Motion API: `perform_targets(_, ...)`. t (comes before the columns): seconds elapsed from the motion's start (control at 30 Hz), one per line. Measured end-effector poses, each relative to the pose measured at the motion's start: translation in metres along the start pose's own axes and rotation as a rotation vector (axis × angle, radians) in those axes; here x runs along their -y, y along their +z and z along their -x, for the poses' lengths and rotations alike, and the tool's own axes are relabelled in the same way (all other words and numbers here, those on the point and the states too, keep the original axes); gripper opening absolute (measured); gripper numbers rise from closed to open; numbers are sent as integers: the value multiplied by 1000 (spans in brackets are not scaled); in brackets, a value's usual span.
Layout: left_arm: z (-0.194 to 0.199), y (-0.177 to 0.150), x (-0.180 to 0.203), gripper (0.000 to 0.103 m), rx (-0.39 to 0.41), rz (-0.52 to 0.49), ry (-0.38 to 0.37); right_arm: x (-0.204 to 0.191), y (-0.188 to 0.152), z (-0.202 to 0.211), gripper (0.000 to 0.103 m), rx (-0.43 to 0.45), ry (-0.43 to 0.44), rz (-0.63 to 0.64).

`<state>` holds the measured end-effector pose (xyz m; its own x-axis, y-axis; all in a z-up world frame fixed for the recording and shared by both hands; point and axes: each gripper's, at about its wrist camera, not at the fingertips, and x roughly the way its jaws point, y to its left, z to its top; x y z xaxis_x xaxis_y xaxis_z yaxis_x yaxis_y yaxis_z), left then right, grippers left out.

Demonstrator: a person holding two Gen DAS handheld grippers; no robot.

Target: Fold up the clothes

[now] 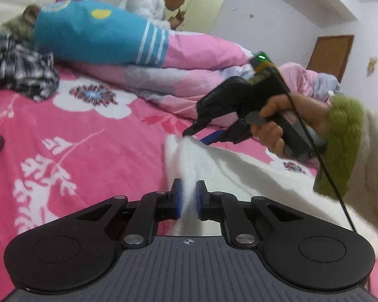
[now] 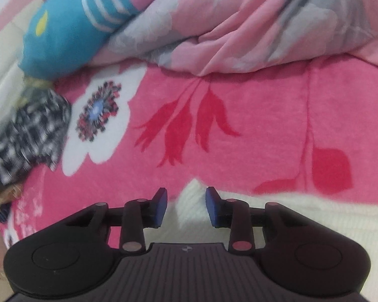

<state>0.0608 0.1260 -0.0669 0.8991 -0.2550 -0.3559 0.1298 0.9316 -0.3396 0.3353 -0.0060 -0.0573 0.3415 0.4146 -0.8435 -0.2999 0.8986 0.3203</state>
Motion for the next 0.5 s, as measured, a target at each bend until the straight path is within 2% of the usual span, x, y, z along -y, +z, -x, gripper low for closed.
perform_targets(0.03, 1, -1, 3, 9, 7, -18, 5, -5, 0, -2, 33, -8, -24, 30)
perform_targets(0.1, 4, -3, 7, 9, 21, -49, 13, -14, 1, -5, 19, -24, -72, 89)
perform_targets(0.17, 5, -3, 8, 9, 30, -52, 8, -19, -2, 1, 10, -9, -79, 109)
perform_targets(0.33, 8, 2, -7, 9, 10, 62, -49, -26, -9, 25, 9, 78, -22, 102)
perform_targets(0.5, 3, 5, -24, 9, -34, 176, -87, -28, -12, 23, 9, 100, 5, 106)
